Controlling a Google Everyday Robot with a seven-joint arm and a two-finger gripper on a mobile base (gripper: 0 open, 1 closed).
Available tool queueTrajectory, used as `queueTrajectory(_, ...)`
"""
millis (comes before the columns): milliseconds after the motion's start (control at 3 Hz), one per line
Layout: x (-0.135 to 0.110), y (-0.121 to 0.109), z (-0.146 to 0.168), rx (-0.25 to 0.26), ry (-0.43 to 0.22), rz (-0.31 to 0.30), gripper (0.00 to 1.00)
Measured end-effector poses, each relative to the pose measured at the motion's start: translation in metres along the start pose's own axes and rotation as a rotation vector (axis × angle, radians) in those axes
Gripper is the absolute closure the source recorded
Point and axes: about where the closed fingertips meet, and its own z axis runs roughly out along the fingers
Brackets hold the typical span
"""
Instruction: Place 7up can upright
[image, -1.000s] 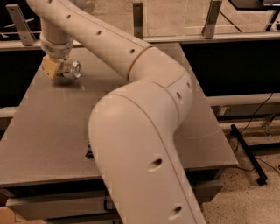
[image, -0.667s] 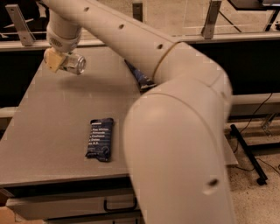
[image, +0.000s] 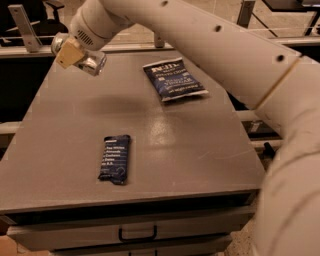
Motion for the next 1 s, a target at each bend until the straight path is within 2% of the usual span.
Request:
queueTrajectory(333,-0.001,0.025,-0.016,-0.039,-0.171,0.015,1.0)
queueTrajectory(667,0.014,0.036,-0.017,-0.059,-0.353,0.087,1.0)
queueTrajectory(1000,0.045,0.025,-0.027,-0.018,-0.505,0.169,1.0)
